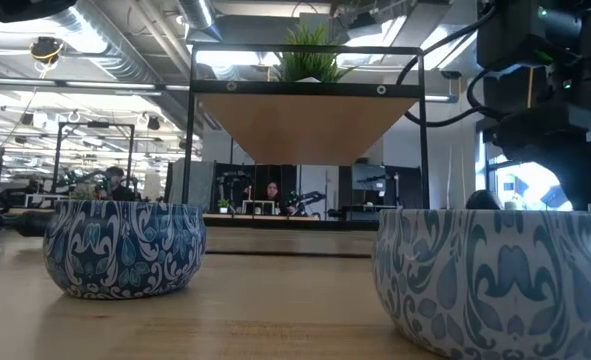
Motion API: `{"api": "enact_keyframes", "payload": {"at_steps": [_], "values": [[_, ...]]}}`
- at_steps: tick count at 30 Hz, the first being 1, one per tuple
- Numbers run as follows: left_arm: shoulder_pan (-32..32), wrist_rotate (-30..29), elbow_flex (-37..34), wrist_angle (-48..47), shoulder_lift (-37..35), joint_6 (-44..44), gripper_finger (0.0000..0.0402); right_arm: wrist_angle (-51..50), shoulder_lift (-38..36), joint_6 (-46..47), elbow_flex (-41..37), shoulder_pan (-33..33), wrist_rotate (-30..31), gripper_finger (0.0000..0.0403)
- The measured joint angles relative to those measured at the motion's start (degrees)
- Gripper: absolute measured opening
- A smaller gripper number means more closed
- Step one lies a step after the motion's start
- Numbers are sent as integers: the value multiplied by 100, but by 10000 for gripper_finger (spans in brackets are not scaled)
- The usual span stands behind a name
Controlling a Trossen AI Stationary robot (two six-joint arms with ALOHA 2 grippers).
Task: Pick & Place candle stick holders
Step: Put the middle candle holder on the shelf
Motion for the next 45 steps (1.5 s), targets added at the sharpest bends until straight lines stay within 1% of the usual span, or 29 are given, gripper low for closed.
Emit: {"api": "enact_keyframes", "payload": {"at_steps": [5, 8, 15, 24, 31, 37, 41, 45], "values": [[0, 0, -2, 0, 0, -18, 2, -26, 0, 17, 0, 77, -33, 145], [0, -1, -2, 0, 0, -20, 2, -33, 0, 69, 0, 149, -20, 135], [0, -2, -2, 2, 0, -20, 2, -32, 2, 268, -12, 305, 61, 139], [0, -4, -2, 46, -2, -103, 2, 928, -11, 1118, -673, 785, -179, 140], [0, 20, -2, 46, -4, -103, 2, 951, -20, 1303, -684, 974, -112, 140], [5, 20, -2, 46, -4, -56, 2, 720, 2, 1306, -528, 993, -286, 138], [4, 7, -2, 44, -3, -13, 2, 543, 2, 1260, -419, 983, -317, 113], [4, -31, -2, 44, -4, -11, 2, 300, 2, 1199, -281, 988, -346, 65]]}}
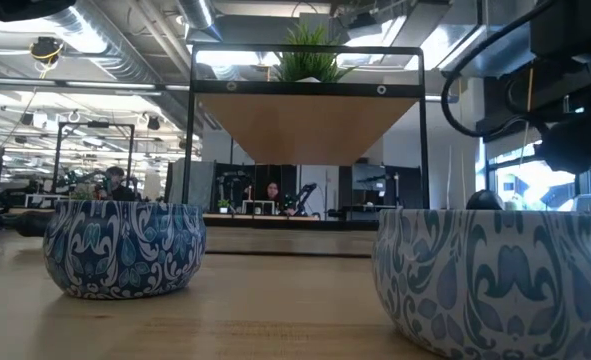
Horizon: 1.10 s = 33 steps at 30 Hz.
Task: Pick & Place candle stick holders
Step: Put the middle candle holder on the shelf
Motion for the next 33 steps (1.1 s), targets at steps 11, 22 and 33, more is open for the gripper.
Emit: {"api": "enact_keyframes", "payload": {"at_steps": [11, 22, 33], "values": [[0, -9, 0, 0, 0, 32, 2, -155, -15, -40, 200, -1, 45, 4], [0, -9, 0, 0, 2, 61, 2, -131, -15, -32, 196, -1, 69, 13], [0, -11, 0, -2, 2, 105, 2, -131, -2, 5, 178, -3, 130, 109]]}}
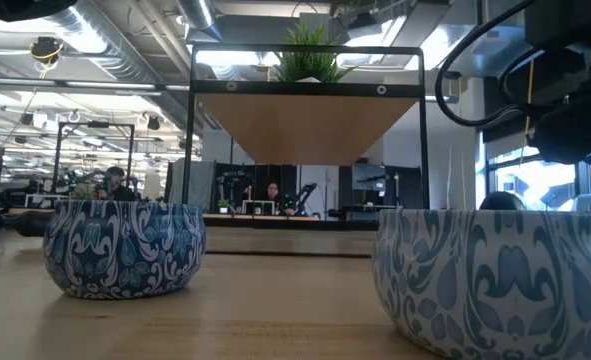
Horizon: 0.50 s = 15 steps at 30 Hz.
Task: Pick & Place candle stick holders
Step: Put the middle candle holder on the shelf
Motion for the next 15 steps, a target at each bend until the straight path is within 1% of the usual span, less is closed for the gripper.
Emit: {"api": "enact_keyframes", "payload": {"at_steps": [3, 5, 15], "values": [[0, -1, 0, 0, 0, 0, 2, -2, 0, -1, 0, 0, -1, 132], [0, -2, 0, 0, 0, 0, 2, -8, 0, -1, 0, 0, -3, 139], [0, -2, 0, 0, 0, 0, 2, -28, 0, 101, -152, 0, -82, 129]]}}
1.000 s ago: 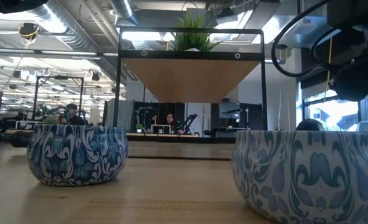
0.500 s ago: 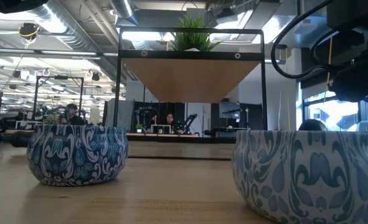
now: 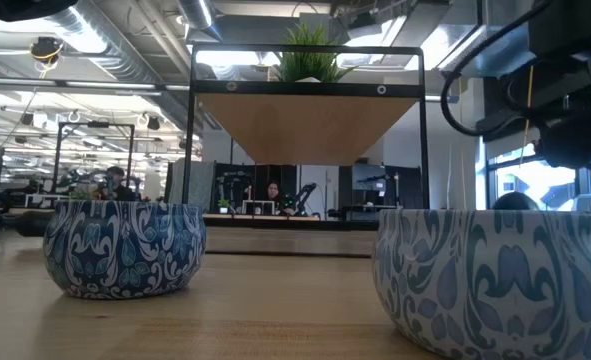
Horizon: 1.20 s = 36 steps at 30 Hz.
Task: Pick & Place candle stick holders
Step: Put the middle candle holder on the shelf
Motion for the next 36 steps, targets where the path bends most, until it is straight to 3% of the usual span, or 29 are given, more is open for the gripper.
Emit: {"api": "enact_keyframes", "payload": {"at_steps": [9, 22, 36], "values": [[0, -2, 0, 2, 0, -33, 2, 51, 0, 36, -36, 0, 40, 124], [0, -31, 0, 2, 0, -46, 2, -83, 0, 48, -36, -7, 121, 42], [-6, -28, 0, 2, 0, -46, 2, 180, 153, 177, -27, -7, -15, 22]]}}
